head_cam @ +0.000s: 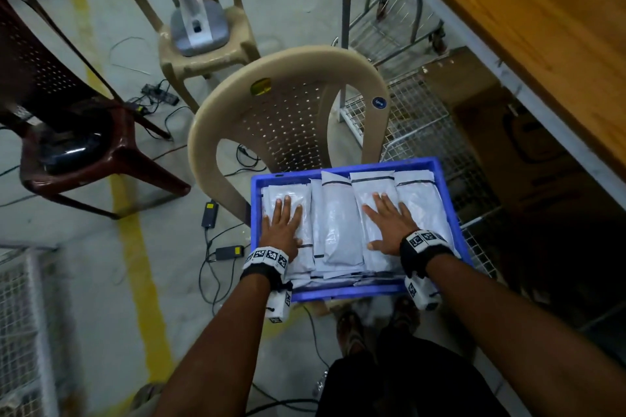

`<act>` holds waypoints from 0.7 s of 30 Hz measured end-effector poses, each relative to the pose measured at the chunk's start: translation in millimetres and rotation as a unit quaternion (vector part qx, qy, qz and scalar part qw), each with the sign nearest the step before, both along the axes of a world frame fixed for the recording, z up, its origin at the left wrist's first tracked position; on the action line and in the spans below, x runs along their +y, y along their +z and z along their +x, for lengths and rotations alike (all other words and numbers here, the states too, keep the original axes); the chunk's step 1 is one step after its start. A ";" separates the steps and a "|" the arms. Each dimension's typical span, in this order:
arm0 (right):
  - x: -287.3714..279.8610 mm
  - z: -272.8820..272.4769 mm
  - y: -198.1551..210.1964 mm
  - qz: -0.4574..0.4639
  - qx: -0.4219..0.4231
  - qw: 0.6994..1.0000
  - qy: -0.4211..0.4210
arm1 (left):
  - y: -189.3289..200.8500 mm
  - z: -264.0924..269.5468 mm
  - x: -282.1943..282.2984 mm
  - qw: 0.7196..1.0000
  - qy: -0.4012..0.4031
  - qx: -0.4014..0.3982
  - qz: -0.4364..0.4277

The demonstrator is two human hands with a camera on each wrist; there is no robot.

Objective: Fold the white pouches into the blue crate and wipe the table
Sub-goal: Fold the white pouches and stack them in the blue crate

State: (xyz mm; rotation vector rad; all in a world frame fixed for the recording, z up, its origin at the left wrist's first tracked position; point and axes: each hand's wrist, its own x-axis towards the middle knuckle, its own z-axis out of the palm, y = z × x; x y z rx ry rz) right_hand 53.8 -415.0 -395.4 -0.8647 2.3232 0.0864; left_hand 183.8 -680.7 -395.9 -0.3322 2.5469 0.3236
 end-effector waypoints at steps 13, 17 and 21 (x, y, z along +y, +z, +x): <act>-4.1 2.1 -27.1 -0.005 0.023 1.000 0.003 | -11.0 -8.0 -7.8 0.999 0.038 -0.012 0.021; -2.4 2.8 -20.3 -0.015 0.022 1.000 -0.004 | -2.1 -6.8 -4.8 0.999 0.041 0.004 0.027; 3.9 5.9 7.9 -0.047 0.015 0.997 -0.058 | 12.6 1.2 -1.5 0.995 0.072 0.058 0.038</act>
